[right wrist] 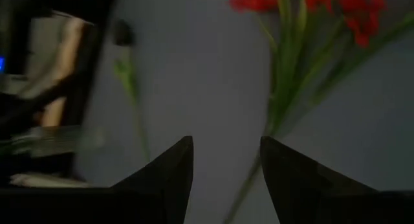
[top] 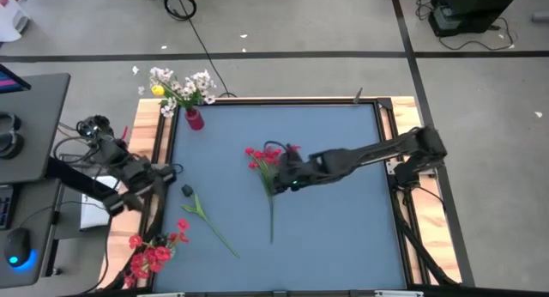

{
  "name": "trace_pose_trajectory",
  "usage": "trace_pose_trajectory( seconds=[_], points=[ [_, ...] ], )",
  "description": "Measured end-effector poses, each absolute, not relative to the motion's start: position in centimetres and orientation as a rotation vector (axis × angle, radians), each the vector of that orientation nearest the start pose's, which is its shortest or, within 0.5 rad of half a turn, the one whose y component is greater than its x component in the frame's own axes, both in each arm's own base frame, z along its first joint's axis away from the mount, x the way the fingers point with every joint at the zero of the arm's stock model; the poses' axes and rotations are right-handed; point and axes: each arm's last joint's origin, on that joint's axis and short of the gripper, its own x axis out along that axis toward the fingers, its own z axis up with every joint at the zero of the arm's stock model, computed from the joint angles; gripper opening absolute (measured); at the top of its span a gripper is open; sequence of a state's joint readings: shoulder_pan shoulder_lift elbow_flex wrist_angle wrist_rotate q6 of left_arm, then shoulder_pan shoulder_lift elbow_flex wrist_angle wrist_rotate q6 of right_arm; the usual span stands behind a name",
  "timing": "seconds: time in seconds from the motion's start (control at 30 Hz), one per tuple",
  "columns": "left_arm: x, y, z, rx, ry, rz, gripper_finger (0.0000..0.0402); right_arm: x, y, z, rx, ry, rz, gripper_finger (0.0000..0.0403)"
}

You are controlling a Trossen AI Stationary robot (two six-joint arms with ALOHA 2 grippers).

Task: Sort flowers into vase by color
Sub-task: Put the red flowers into the transparent vase

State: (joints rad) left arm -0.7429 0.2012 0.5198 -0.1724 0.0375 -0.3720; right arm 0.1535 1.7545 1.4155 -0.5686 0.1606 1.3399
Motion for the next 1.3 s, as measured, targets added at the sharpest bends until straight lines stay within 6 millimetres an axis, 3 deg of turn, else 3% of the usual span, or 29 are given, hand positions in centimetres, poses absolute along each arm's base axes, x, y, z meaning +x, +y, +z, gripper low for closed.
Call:
trace_pose_trajectory(
  seconds=[0.2, 0.37, 0.63, 0.83, 1.13, 1.3],
  points=[
    [5.5, -3.8, 30.5, -0.543, 0.083, -0.416, 0.0188, 39.0, 5.4, 22.4, 1.146, 0.848, -0.653, 0.0188],
    [6.5, -4.4, 29.6, -0.601, 0.188, -0.276, 0.0188, 40.2, 5.1, 20.2, 1.099, 0.880, -0.609, 0.0196],
    [9.1, -5.2, 28.4, -0.646, 0.274, -0.041, 0.0188, 40.9, 3.1, 16.8, 1.096, 0.962, -0.701, 0.0275],
    [10.9, -4.5, 27.7, -0.672, 0.313, 0.080, 0.0188, 41.9, 1.9, 16.0, 1.102, 0.932, -0.650, 0.0322],
    [12.8, -2.7, 26.6, -0.728, 0.391, 0.196, 0.0188, 42.1, 0.3, 13.4, 1.201, 1.012, -0.727, 0.0286],
    [14.2, -2.1, 25.6, -0.748, 0.472, 0.247, 0.0188, 42.3, -0.5, 12.9, 1.212, 1.008, -0.714, 0.0259]
  ],
)
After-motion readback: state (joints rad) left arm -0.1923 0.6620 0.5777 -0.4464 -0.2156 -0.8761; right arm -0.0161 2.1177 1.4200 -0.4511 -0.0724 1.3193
